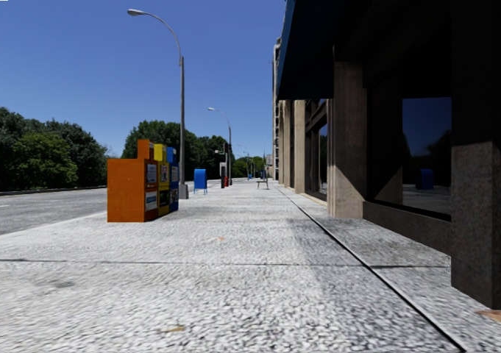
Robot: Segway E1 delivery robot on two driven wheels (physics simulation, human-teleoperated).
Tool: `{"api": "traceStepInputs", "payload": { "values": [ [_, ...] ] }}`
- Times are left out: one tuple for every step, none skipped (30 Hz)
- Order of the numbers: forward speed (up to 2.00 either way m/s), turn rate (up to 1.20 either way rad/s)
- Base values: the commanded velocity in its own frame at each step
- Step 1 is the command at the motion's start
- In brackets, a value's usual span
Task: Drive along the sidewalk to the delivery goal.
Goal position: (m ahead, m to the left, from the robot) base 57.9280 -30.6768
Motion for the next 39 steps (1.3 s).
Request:
{"api": "traceStepInputs", "payload": {
  "values": [
    [2.0,0.29],
    [2.0,0.29],
    [2.0,0.3],
    [2.0,0.3],
    [2.0,0.3],
    [2.0,0.3],
    [2.0,0.3],
    [2.0,0.3],
    [2.0,0.39],
    [2.0,0.43],
    [2.0,0.44],
    [2.0,0.44],
    [2.0,0.45],
    [2.0,0.45],
    [2.0,0.45],
    [2.0,0.45],
    [2.0,0.45],
    [2.0,0.46],
    [2.0,0.46],
    [2.0,0.46],
    [2.0,0.46],
    [2.0,0.46],
    [2.0,0.0],
    [2.0,0.0],
    [2.0,0.0],
    [2.0,0.0],
    [2.0,0.0],
    [2.0,0.0],
    [2.0,0.0],
    [2.0,0.0],
    [2.0,0.0],
    [2.0,0.0],
    [2.0,-0.17],
    [2.0,-0.2],
    [2.0,-0.21],
    [2.0,-0.21],
    [2.0,-0.21],
    [2.0,-0.21],
    [2.0,-0.21]
  ]
}}
